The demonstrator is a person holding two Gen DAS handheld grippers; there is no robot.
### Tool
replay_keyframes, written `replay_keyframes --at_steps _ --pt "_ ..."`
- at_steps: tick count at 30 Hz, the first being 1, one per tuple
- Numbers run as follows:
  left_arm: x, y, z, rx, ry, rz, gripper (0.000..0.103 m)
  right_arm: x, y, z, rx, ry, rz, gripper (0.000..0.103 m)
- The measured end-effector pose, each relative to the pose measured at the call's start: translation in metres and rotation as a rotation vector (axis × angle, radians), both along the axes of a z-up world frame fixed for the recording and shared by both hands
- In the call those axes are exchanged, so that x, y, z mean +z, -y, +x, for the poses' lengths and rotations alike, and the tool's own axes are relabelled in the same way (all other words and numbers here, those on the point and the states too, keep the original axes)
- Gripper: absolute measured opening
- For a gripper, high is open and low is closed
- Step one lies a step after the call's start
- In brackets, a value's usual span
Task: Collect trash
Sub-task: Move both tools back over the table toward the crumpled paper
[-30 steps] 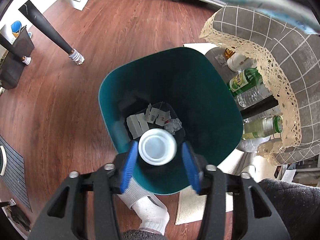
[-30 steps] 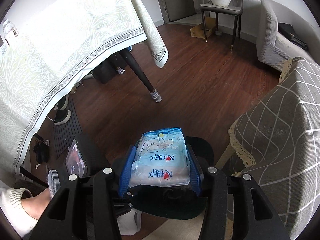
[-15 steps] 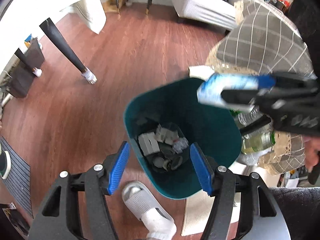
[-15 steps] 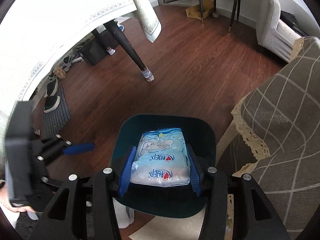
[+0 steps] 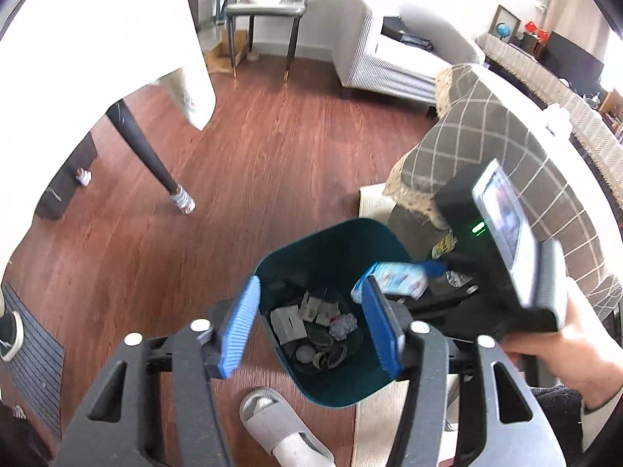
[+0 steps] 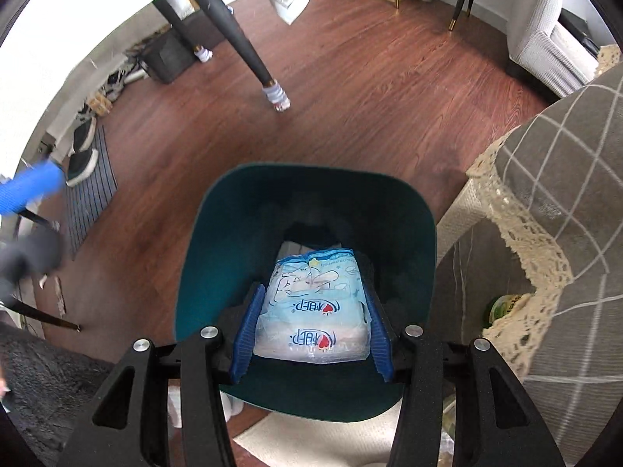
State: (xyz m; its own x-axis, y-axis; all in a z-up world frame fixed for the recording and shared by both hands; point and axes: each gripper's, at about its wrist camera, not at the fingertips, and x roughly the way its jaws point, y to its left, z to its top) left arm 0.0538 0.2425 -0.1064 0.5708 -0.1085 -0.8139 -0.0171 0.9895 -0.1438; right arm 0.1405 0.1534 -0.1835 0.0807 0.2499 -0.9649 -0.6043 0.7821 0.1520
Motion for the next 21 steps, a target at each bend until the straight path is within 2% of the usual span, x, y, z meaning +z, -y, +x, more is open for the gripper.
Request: replay_keyframes --at_steps 3,5,8,10,12,21 --pt "0.009 0.000 0.000 -0.005 0.021 -0.017 0.045 -0.008 0.001 -0.001 0.005 -0.011 -0.024 0.051" --pt "0.015 0.001 -0.001 -0.006 0.033 -0.031 0.043 -0.013 0.001 -0.003 0.009 -0.018 -0.032 0.051" --pt "0.023 0.003 -0.002 -0.009 0.055 -0.040 0.043 -0.018 0.000 -0.004 0.018 -0.018 -0.043 0.054" --pt "0.028 0.004 -0.003 -0.009 0.067 -0.050 0.043 -0.020 -0.001 -0.005 0.024 -0.016 -0.052 0.064" --pt "0.033 0.004 -0.003 -0.009 0.080 -0.058 0.043 -0.022 -0.001 -0.007 0.038 -0.013 -0.055 0.069" --pt "0.065 -0.002 -0.009 0.024 0.163 -0.061 0.047 -0.011 0.006 -0.014 0.058 -0.015 -0.028 0.071"
